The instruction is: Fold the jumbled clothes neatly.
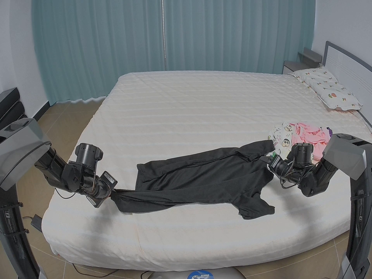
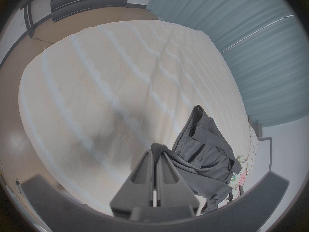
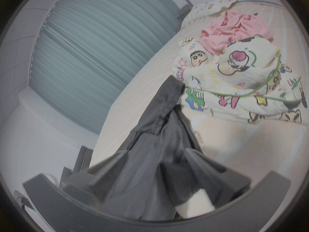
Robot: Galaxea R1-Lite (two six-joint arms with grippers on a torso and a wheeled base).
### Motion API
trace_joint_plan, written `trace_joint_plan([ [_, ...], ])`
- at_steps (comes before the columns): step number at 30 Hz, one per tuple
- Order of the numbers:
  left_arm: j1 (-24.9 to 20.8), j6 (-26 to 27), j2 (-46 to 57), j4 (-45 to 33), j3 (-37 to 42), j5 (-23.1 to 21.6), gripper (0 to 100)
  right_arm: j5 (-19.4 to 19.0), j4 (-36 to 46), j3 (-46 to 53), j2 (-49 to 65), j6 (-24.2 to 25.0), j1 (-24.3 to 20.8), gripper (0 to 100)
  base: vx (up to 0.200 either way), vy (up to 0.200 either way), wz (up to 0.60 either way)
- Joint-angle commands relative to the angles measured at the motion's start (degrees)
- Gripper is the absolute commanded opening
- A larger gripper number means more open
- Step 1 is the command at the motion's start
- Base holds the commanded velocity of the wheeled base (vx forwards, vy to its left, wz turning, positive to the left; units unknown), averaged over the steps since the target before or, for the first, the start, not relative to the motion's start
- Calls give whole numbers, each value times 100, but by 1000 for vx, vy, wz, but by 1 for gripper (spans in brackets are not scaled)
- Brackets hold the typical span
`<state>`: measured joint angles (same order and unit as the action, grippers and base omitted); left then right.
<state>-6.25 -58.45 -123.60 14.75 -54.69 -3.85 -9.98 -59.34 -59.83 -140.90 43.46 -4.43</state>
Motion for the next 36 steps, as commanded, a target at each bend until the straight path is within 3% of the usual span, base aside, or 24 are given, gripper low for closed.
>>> trace_joint_plan([
  [1, 89, -8, -129, 63, -60, -1, 0, 102, -218, 121, -166, -22, 82, 100, 0, 0, 0],
  [4, 124, -8, -156, 107, -60, -1, 0, -30, -209, 297, 27, -22, 223, 100, 0, 0, 0],
  [9, 177, -8, -173, 116, -60, -10, 0, -566, -236, 736, 291, -22, 311, 100, 0, 0, 0],
  [12, 212, -8, -182, 116, -86, -10, 0, -847, -253, 956, 282, -66, 161, 100, 0, 0, 0],
  [17, 221, -8, -200, 116, -95, -19, 0, -874, -121, 973, 168, -162, -217, 100, 0, 0, 0],
  [24, 230, -8, -200, 116, -95, -19, 0, -944, 213, 1140, 54, -953, -331, 100, 0, 0, 0],
  [31, 230, 1, -200, 107, -86, -19, 0, -1515, 186, 1597, 370, -1217, -67, 100, 0, 0, 0],
  [36, 230, 1, -200, 107, -86, -19, 0, -2034, 204, 2054, 581, -1788, 152, 100, 0, 0, 0],
])
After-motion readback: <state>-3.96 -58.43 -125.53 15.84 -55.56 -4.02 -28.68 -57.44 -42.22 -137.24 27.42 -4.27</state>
